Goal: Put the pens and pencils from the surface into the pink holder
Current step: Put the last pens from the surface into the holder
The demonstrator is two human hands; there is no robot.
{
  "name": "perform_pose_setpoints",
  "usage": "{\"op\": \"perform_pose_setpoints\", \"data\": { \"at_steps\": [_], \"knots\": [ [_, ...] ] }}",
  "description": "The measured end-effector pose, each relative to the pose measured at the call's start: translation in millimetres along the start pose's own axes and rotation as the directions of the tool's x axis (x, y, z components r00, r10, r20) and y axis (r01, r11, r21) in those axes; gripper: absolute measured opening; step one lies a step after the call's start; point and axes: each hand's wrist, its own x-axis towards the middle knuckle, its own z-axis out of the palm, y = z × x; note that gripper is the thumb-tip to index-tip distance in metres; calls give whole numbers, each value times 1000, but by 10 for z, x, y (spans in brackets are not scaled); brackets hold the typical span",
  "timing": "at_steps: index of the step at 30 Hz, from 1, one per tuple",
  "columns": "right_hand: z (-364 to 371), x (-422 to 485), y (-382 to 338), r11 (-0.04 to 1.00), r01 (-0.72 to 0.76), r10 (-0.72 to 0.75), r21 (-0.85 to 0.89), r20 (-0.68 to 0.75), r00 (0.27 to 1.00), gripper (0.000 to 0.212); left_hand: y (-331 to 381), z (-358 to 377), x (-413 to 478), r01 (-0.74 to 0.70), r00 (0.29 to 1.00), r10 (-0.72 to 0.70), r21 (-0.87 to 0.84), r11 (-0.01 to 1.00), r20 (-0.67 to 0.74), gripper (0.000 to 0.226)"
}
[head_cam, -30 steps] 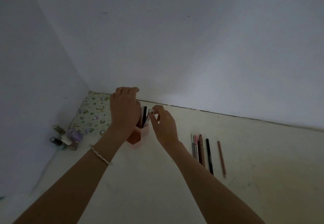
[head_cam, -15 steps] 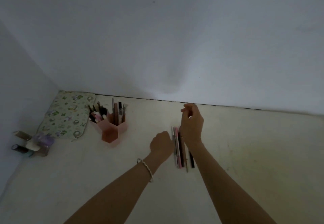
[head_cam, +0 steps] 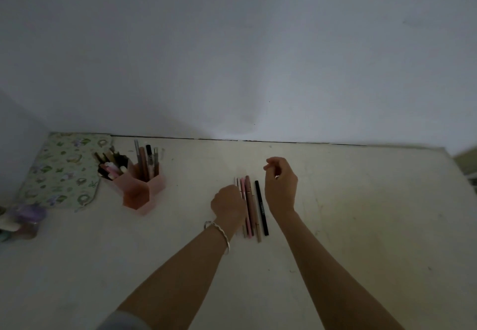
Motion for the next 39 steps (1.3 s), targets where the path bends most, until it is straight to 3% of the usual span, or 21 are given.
{"op": "perform_pose_setpoints", "data": {
  "at_steps": [5, 10, 13, 15, 17, 19, 24, 28, 31, 33, 35, 37, 39],
  "knots": [
    [-142, 125, 16, 998, -66, 67, 17, -81, 994, 23, -96, -64, 45, -113, 990, 123, 137, 984, -68, 26],
    [-237, 202, 123, 984, -173, 167, -50, -112, 980, 22, -286, -371, 130, -200, 968, 215, 114, 973, -132, 67],
    [-182, 159, 213, 941, -218, 225, -260, -4, 974, 25, -314, -649, 165, -285, 936, 285, 31, 958, -205, 76],
    [-132, 81, 285, 858, -231, 294, -458, 70, 953, 26, -311, -812, 146, -352, 909, 334, -31, 935, -249, 83],
    [-78, -29, 350, 747, -182, 344, -639, 138, 929, 27, -324, -962, 100, -424, 876, 374, -114, 899, -305, 89],
    [-34, -94, 361, 705, -104, 331, -701, 195, 923, 27, -393, -1140, 73, -470, 844, 371, -203, 859, -388, 83],
    [181, 59, -111, 899, 36, 57, -437, 198, 979, 64, -861, -1702, 171, -495, 756, 233, -303, 814, -611, 68],
    [564, 36, -776, 993, 103, -92, -62, 163, 982, 60, -1288, -1961, 198, -479, 696, 155, -292, 828, -701, 48],
    [857, -93, -1164, 973, 139, -173, 186, 181, 968, 52, -1490, -1935, 155, -451, 703, 148, -275, 849, -696, 34],
    [997, -208, -1327, 946, 197, -246, 259, 176, 953, 50, -1594, -1872, 152, -415, 718, 132, -268, 869, -683, 32],
    [1090, -308, -1418, 925, 234, -291, 298, 163, 943, 48, -1687, -1802, 162, -348, 719, 167, -142, 927, -675, 27],
    [1148, -376, -1446, 918, 242, -302, 315, 157, 940, 45, -1757, -1743, 168, -275, 675, 246, 72, 959, -695, 18],
    [1191, -433, -1434, 913, 253, -318, 321, 167, 933, 42, -1797, -1711, 149, -227, 620, 259, 146, 963, -741, 21]
  ]
}}
